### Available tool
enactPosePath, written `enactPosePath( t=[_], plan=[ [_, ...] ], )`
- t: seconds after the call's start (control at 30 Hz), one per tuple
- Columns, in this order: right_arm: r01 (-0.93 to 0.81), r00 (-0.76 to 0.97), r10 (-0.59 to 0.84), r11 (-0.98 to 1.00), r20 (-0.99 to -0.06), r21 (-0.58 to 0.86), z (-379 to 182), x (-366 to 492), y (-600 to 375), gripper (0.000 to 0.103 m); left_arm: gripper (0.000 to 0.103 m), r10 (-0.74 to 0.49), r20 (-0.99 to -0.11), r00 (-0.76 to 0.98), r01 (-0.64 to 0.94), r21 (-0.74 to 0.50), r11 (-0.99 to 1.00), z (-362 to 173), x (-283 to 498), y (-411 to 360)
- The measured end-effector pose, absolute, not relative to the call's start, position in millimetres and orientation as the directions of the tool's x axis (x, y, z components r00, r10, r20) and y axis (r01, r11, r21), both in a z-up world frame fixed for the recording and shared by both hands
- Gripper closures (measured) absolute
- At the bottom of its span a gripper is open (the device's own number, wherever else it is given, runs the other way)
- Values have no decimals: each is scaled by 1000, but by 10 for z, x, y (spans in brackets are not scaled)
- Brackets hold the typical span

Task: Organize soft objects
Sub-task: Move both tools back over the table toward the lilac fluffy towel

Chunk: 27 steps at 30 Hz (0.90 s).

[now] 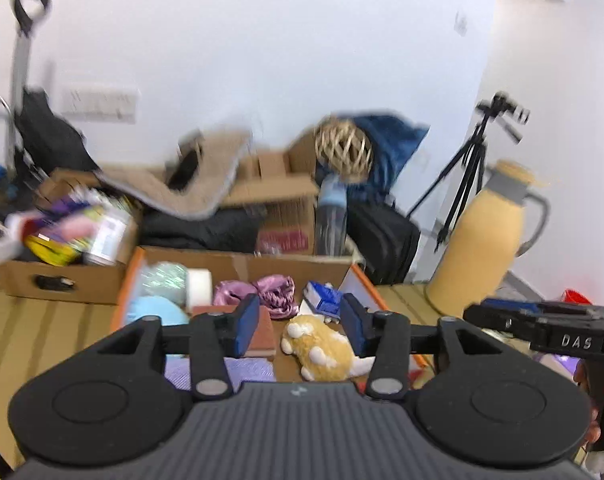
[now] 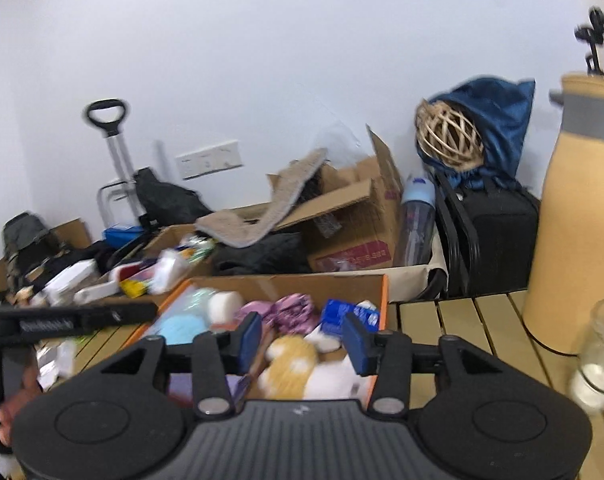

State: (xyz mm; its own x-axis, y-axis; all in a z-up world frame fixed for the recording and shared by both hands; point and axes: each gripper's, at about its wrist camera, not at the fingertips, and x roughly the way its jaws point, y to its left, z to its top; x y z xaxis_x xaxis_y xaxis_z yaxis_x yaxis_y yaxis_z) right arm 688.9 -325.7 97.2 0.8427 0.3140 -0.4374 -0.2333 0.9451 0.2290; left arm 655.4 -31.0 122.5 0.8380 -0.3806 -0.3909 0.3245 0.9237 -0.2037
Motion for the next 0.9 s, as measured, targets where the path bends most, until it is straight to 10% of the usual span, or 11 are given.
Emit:
enactPosePath(
  t=[0.13,0.47,0.9],
  plan=[
    [-290,845,349,936,-405,199,1082,6106,-3172,52,27,-366,-310,878,335,-150,930,1272,5644,-164],
    [-366,831,400,917,-387,162,798,4291,-2905,34,4,-278,-290,916,260,-99,960,663,3743,101],
    [-314,821,394,916,-413,249,209,3023,-2828,22,0,-124,-282,951,120,-34,992,497,2913,295]
  ],
)
